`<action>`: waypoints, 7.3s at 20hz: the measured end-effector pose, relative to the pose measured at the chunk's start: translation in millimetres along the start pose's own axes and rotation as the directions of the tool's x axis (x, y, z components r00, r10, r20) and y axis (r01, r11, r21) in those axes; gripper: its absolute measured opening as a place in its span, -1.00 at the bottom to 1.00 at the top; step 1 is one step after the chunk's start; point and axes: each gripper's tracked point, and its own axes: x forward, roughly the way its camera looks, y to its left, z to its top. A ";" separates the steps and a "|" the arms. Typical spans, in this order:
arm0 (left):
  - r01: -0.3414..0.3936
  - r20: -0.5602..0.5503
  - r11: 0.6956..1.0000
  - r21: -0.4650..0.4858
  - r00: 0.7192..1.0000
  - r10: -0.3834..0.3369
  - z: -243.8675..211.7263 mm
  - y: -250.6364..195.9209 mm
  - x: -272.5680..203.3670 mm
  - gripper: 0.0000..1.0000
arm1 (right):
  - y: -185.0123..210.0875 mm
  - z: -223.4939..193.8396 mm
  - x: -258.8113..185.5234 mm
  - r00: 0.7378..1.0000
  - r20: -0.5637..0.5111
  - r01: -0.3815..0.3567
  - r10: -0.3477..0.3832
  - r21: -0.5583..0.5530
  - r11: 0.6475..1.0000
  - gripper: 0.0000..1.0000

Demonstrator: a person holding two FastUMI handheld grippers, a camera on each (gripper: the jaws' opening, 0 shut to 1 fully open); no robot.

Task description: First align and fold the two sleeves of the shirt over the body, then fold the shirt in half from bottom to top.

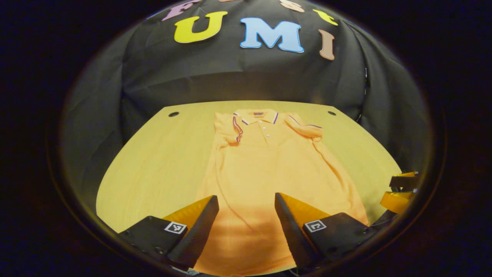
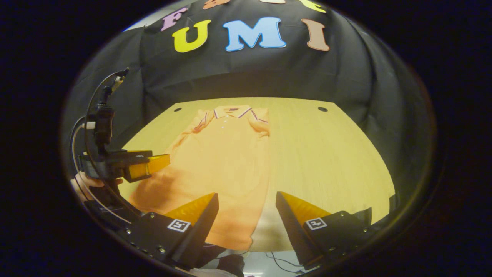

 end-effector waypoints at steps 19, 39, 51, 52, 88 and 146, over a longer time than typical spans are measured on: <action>0.035 -0.114 0.997 0.065 0.993 -0.027 -111.0 52.5 -78.0 0.89 | 26.6 -96.5 12.0 0.967 -0.248 0.078 -0.063 0.051 0.996 0.87; 0.035 -0.120 0.997 0.068 0.992 -0.026 -132.3 34.7 -67.4 -0.60 | 24.4 -104.0 12.3 0.963 -0.264 0.075 -0.045 0.103 0.992 -0.78; -0.016 -0.050 1.000 -0.017 0.999 0.015 -76.4 11.1 -78.6 -0.87 | 41.9 -45.5 0.6 0.980 -0.095 -0.143 0.175 0.269 0.952 -0.96; -0.020 -0.036 0.999 -0.032 0.999 0.019 -67.5 7.3 -78.8 -0.88 | 43.2 -37.0 2.3 0.977 -0.077 -0.170 0.197 0.269 0.948 -0.96; 0.078 0.185 0.997 -0.027 0.980 -0.071 274.4 75.7 171.3 -0.89 | -31.9 275.1 192.2 0.984 0.175 -0.003 -0.023 0.146 0.989 -0.96; -0.085 0.454 0.996 0.025 0.889 0.064 296.5 51.6 53.3 0.97 | -25.3 292.4 110.0 0.925 0.354 0.156 -0.138 -0.024 0.987 0.84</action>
